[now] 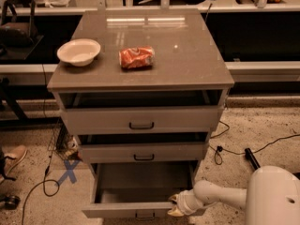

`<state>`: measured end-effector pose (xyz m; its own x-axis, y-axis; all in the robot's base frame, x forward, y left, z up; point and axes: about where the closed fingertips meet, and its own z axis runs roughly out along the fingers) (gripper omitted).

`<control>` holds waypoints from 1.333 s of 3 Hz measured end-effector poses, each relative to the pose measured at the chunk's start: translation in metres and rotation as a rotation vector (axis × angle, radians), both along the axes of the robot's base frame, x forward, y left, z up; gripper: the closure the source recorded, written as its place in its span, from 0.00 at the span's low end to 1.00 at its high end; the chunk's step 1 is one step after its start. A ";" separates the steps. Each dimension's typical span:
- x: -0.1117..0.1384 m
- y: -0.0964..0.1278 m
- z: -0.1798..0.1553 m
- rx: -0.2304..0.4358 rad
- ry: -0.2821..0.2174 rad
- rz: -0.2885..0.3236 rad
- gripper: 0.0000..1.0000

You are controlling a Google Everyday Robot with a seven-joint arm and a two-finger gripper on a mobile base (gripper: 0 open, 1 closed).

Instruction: Open bottom drawer

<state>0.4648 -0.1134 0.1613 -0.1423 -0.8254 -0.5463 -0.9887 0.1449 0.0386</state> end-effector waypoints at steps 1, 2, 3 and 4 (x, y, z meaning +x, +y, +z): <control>0.000 0.000 0.004 0.000 0.000 0.000 0.82; -0.001 0.002 0.003 0.002 0.003 0.002 0.59; -0.003 0.003 0.002 0.003 0.005 0.004 0.36; -0.004 0.004 0.001 0.004 0.008 0.005 0.12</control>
Offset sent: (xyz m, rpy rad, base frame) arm 0.0004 0.0001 0.0040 0.0001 0.0000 0.0000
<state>0.4607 -0.1089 0.1621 -0.1425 -0.8237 -0.5488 -0.9891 0.1396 0.0474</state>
